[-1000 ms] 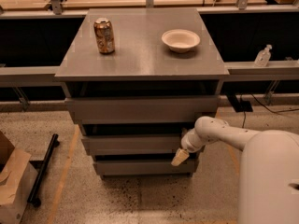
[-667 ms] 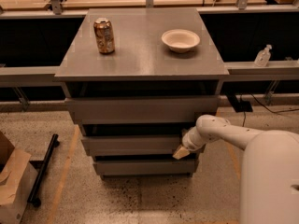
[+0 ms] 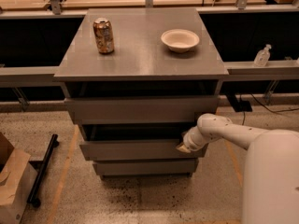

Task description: Open middle drawer

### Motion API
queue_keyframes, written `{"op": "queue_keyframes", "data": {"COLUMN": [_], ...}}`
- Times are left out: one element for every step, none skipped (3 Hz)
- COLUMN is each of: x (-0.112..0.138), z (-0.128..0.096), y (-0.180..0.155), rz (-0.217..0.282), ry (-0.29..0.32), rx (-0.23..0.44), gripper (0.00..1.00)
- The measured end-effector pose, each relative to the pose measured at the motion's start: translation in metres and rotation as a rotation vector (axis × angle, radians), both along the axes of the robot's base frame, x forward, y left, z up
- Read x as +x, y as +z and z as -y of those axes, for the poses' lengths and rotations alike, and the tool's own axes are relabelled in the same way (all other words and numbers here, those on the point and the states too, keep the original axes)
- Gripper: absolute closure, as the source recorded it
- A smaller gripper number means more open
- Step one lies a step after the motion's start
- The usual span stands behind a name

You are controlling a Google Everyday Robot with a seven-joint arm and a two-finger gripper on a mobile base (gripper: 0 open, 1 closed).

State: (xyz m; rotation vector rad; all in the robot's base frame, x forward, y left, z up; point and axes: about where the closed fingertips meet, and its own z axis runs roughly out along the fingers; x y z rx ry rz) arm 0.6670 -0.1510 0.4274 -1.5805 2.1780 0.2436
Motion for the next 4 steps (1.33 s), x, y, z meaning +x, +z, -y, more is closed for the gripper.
{"op": "queue_keyframes", "data": {"x": [0.0,0.0,-0.012,-0.012], "z": [0.0,0.0,0.001,0.001], "y": [0.003,0.003,-0.007,-0.002], "rz": [0.0,0.0,-0.054,-0.054], "ry": [0.0,0.0,0.004,0.004], "rx": [0.0,0.0,-0.006,-0.006], "gripper": [1.0,0.82,0.6,0.36]}}
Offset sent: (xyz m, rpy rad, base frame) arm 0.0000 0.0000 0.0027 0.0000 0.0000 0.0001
